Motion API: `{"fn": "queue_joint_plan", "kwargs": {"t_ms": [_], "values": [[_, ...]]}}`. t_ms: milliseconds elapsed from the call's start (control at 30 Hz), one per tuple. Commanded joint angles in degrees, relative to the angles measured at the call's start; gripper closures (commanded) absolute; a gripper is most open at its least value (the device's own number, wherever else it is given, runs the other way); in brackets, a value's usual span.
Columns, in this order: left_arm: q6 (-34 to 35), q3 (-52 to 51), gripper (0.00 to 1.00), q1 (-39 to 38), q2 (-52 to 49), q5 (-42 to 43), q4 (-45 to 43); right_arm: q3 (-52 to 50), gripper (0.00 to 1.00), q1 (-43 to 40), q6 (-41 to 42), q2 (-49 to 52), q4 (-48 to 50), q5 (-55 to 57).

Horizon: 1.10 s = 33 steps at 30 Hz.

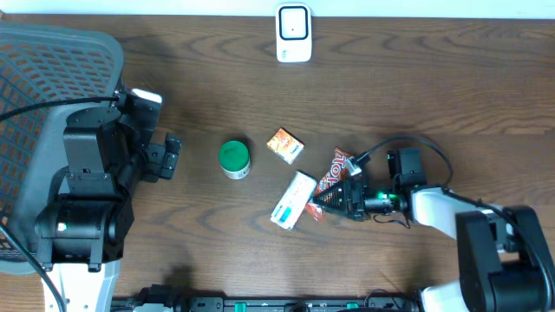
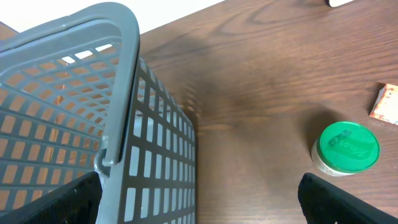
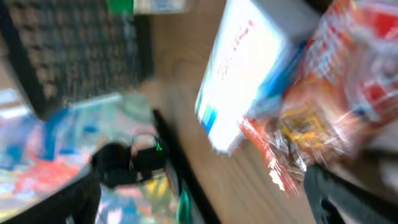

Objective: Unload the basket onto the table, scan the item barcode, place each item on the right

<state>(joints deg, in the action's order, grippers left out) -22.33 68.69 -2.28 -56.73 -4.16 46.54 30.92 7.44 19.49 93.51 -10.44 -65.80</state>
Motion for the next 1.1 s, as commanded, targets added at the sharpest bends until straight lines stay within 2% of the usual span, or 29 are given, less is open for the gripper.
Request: {"fn": "queue_joint_plan", "kwargs": {"t_ms": [0,133,200,233,333,500,633,767,867,933,1000,1067], "values": [[0.55,-0.22,0.02,0.28,0.44,0.74,0.13,5.88,0.01,-0.83,-7.21,-6.12,-11.52,16.37],[0.55,-0.22,0.02,0.28,0.42,0.76,0.13,16.46,0.01,1.55,-12.76,-13.55,-33.16,31.63],[0.55,-0.22,0.02,0.28,0.39,0.76,0.13,21.97,0.01,4.02,-11.98,-16.46,-39.32,35.6],[0.55,-0.22,0.02,0.28,0.37,0.76,0.13,24.44,0.01,5.44,-9.03,-17.46,-40.76,35.69],[0.55,-0.22,0.01,0.28,0.37,0.76,0.15,29.24,0.01,9.01,14.97,-17.2,-43.34,39.26],[0.57,-0.22,0.01,0.28,0.37,0.76,0.74,29.42,0.01,17.18,34.82,-13.4,-42.36,52.13],[0.57,-0.22,0.01,0.28,0.39,0.76,1.16,29.42,0.01,23.52,39.89,-8.59,-35.39,51.87],[0.57,-0.22,0.01,0.28,0.48,0.76,1.18,29.4,0.01,29.03,39.34,-5.97,-26.84,52.11],[0.57,-0.22,0.01,0.28,0.48,0.76,1.18,29.31,0.01,31.01,46.25,-4.72,-21.4,52.13],[0.57,-0.22,0.01,0.28,0.48,0.76,1.2,29.31,0.07,31.67,52.04,-4.15,-19.3,50.45],[0.57,-0.22,0.01,0.28,0.48,0.76,1.2,29.31,0.01,32.06,60.13,-3.28,-19.67,50.01],[0.57,-0.22,0.01,0.28,0.48,0.76,1.2,29.33,0.01,32.06,63.71,-1.62,-19.78,50.03]]}}
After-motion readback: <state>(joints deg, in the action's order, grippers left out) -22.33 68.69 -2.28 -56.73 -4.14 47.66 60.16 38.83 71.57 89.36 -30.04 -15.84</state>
